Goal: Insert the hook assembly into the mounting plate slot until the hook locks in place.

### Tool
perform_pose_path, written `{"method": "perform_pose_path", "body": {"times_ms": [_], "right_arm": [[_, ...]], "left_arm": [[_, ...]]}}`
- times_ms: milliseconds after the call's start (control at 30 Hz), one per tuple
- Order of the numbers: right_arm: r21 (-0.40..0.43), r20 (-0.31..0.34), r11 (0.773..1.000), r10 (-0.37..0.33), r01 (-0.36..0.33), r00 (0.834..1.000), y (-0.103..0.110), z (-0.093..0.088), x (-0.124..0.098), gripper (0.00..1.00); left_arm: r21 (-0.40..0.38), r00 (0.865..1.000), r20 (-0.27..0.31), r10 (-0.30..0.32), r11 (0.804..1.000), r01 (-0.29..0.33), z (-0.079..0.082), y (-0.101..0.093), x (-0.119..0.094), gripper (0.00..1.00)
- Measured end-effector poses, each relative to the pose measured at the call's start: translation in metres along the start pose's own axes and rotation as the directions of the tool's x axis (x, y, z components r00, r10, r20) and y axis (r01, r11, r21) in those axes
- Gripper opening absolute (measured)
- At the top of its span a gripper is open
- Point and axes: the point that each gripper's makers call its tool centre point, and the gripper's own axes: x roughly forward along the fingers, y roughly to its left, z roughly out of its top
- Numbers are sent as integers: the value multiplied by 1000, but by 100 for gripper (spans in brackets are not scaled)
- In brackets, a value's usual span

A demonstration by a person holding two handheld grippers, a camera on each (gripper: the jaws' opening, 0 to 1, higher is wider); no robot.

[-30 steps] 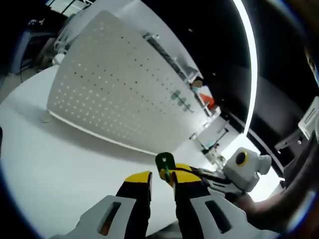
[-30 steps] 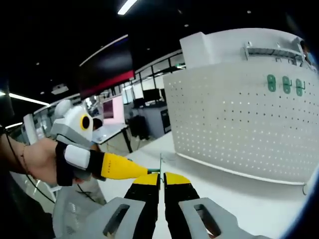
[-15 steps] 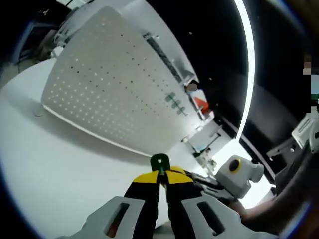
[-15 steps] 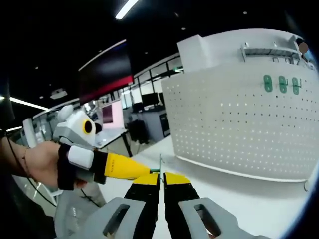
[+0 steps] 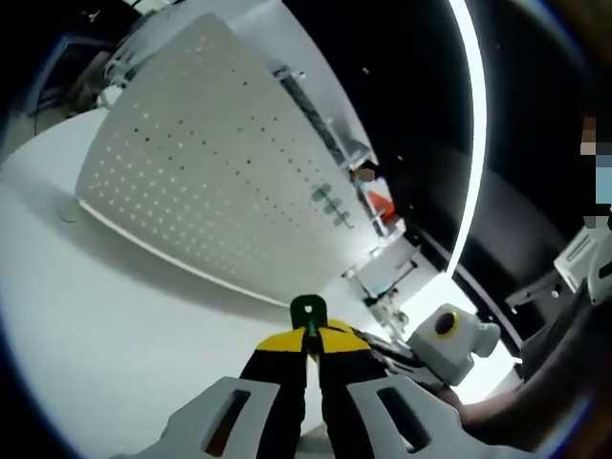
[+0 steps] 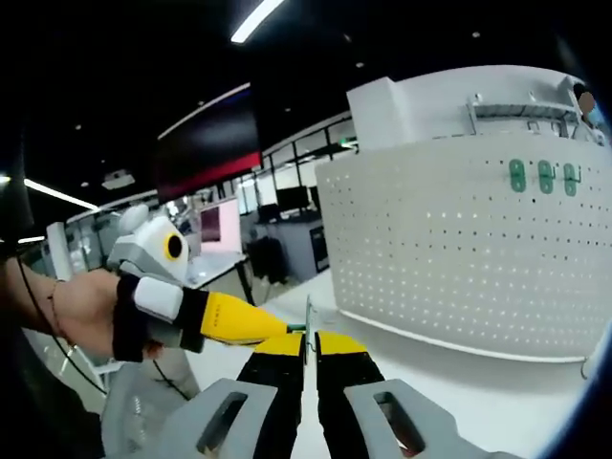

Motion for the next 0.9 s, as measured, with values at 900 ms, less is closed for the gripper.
{"method": "perform_pose_path", "body": {"times_ms": [900], "right_arm": [[16,-112,997,-76,79,991,-35,-29,-44,9]], "left_arm": [[334,973,52,223,915,-227,50,23,7,3]]}}
